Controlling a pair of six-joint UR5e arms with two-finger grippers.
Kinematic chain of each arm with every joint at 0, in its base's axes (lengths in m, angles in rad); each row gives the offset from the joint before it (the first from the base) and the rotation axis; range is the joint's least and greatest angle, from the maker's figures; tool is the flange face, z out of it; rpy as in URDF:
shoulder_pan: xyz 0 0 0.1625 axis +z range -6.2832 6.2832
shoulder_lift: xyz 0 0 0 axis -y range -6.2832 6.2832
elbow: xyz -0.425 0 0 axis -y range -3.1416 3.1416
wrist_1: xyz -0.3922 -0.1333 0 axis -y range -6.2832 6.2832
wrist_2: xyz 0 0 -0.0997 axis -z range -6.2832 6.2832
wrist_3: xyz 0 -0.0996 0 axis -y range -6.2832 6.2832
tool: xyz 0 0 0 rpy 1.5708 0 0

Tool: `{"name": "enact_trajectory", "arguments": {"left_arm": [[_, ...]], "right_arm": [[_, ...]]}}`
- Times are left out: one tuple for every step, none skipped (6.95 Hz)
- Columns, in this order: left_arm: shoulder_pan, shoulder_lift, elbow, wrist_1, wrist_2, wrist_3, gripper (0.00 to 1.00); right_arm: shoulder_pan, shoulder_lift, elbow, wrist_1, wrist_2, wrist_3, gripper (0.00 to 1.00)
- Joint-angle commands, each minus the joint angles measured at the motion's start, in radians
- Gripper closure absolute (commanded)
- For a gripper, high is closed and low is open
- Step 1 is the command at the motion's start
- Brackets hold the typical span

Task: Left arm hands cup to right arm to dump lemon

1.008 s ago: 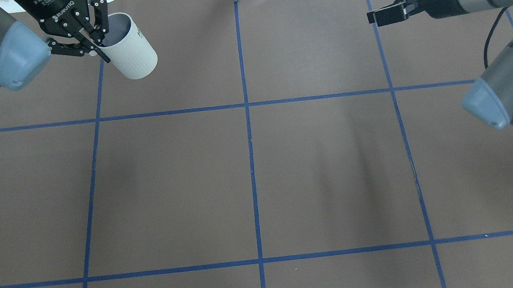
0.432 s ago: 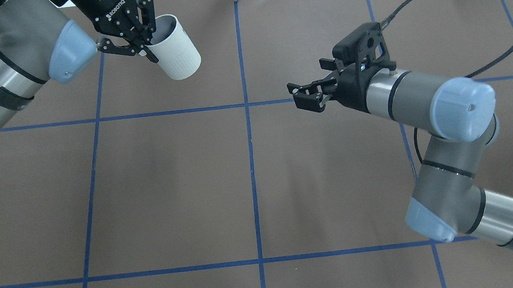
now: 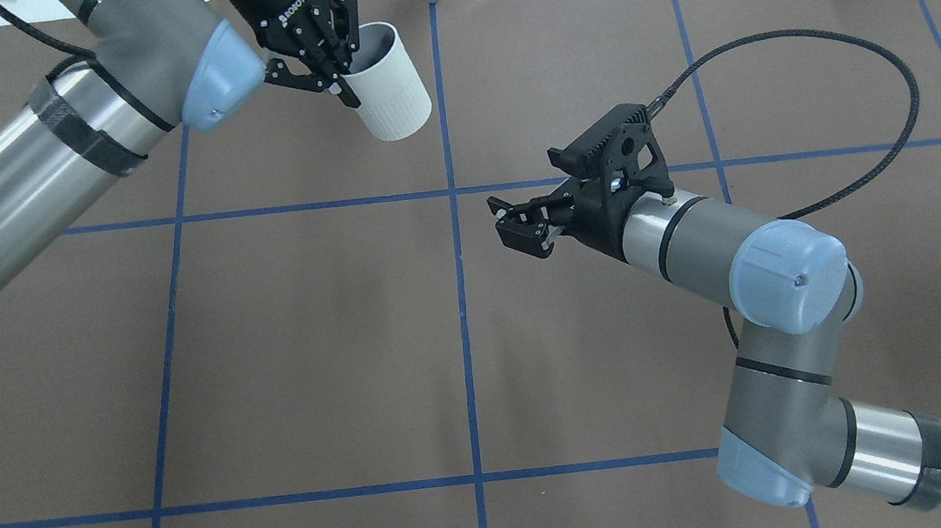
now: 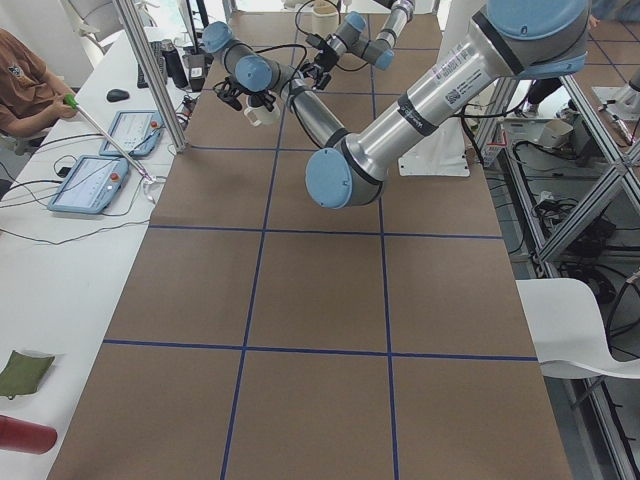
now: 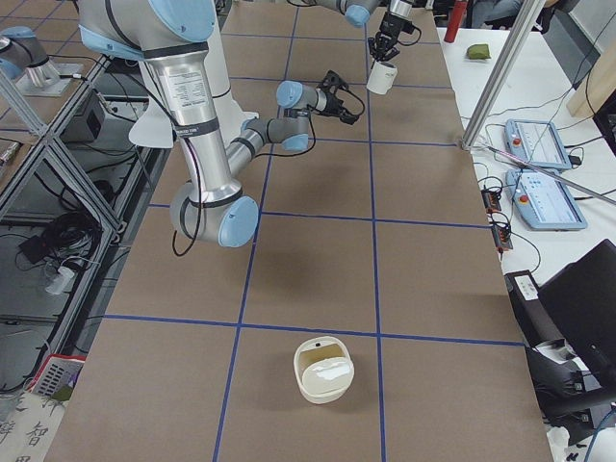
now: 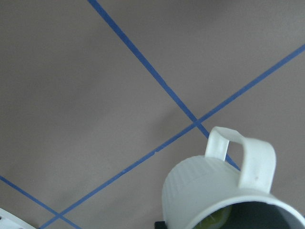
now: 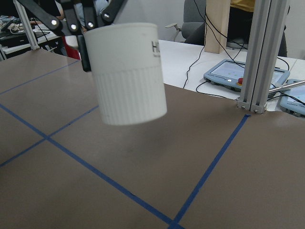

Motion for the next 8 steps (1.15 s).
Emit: {"name": "enact_trajectory", "arguments": {"left_arm": [[0.051,-0.032,0.033,-0.074,0.002,-0.096,1.0],[0.065,-0.042,0.042,-0.09,0.002,-0.111,1.0],[0.085,-0.044,0.042,-0.092,0.002,-0.113,1.0],[0.111,-0.049,0.04,-0.095,0.002,-0.13,1.0],[0.125,-0.058,0.04,-0.093,0.002,-0.142,1.0],[0.133,-0.061,0.039,-0.095,0.002,-0.156,1.0],[0.142,-0.061,0.039,-0.095,0.002,-0.156,1.0],[0.147,-0.061,0.037,-0.095,0.002,-0.156,1.0]], "right_arm": [[-0.011,0.023,-0.007,-0.018,-0.027,-0.002,0.01],[-0.011,0.022,-0.008,-0.02,-0.029,-0.002,0.01],[-0.011,0.022,-0.01,-0.02,-0.038,-0.011,0.01],[-0.013,0.022,-0.016,-0.02,-0.047,-0.012,0.01],[-0.014,0.022,-0.02,-0.02,-0.049,-0.012,0.01],[-0.014,0.023,-0.021,-0.02,-0.049,-0.012,0.01],[-0.014,0.023,-0.022,-0.02,-0.049,-0.012,0.01],[-0.014,0.023,-0.022,-0.02,-0.049,-0.012,0.01]]}}
